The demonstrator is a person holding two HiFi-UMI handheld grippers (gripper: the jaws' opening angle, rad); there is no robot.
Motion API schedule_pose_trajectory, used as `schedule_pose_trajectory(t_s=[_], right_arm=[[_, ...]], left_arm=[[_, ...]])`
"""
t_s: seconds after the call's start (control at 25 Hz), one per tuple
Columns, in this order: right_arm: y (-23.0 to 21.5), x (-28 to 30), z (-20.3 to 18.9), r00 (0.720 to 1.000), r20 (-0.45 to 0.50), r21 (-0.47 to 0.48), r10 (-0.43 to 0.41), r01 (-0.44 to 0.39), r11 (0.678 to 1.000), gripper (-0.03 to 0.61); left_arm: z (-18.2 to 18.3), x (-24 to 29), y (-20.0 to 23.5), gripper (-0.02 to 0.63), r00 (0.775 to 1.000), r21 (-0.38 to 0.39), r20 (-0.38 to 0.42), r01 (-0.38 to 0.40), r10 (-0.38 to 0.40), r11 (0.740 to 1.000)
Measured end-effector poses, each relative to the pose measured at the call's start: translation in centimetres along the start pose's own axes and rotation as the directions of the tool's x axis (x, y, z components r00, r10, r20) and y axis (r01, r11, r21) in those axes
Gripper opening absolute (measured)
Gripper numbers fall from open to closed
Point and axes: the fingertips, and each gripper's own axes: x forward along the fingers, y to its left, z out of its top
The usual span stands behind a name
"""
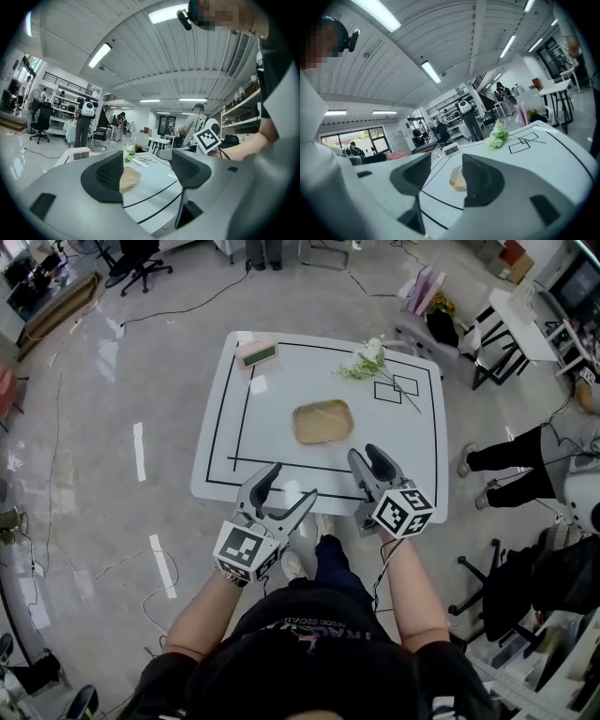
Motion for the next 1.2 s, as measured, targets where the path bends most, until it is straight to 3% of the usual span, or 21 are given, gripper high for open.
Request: schedule_pose_trajectory(t_s=[0.68,1.2], right_arm=[[-7.2,4.9,-5.0,0.988,-0.155,0.174,-0.001,0.028,0.984,0.192],[-10.9,7.6,-8.9,0.97,-0.242,0.368,0.03,0.063,0.928,0.19]], left_arm=[[-1.5,5.8,2.0,0.314,0.998,-0.042,-0.048,-0.042,0.04,0.998],[-3.1,9.8,3.2,0.314,0.995,-0.076,-0.088,-0.046,0.039,0.996]])
